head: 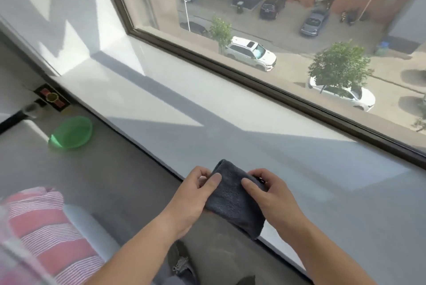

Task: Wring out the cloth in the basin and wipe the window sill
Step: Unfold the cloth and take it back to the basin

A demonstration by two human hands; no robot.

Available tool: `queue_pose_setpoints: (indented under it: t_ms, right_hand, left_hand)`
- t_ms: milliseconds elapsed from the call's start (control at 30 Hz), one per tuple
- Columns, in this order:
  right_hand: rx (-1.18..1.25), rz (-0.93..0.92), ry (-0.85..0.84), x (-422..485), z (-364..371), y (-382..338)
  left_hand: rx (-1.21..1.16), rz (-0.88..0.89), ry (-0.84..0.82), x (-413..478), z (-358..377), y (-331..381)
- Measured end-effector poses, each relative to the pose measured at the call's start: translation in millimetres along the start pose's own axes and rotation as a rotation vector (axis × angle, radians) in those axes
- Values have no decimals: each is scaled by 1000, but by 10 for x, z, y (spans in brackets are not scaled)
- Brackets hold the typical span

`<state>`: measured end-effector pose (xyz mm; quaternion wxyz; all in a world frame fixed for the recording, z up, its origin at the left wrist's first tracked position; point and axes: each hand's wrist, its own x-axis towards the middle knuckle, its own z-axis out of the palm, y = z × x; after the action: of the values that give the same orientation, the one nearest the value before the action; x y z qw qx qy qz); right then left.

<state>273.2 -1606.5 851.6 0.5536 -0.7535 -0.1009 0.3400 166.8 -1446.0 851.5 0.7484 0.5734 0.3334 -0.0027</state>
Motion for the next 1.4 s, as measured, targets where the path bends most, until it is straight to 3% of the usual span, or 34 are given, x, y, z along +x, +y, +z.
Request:
queue_pose_setpoints:
  t_ms: [167, 433, 733, 1000, 1133, 1233, 1400]
  right_hand:
    - [-86, 16, -109, 515, 895, -485]
    - [41, 161, -353, 1363, 2723, -1086]
    - [-136, 316, -596, 2356, 4740, -1656]
    - [-189, 43, -582, 3489, 6463, -2250]
    - [-192, -2, -645, 3931, 7375, -2541]
    - [-116, 108, -705, 4179, 8037, -2744]
    - [142, 540, -755, 4524, 9103, -3012]
  left_hand:
    - [-122, 8, 152, 145, -959, 180]
    - [-275, 63, 428, 469, -2922, 508]
    - [-359, 118, 721, 789, -4781, 762]
    - [-488, 117, 929, 1417, -6488, 1116]
    - [-507, 93, 1015, 1597, -7377, 1338]
    - [-529, 81, 1049, 1646, -8029, 1453]
    - [-599, 108, 1040, 1824, -9054, 1595]
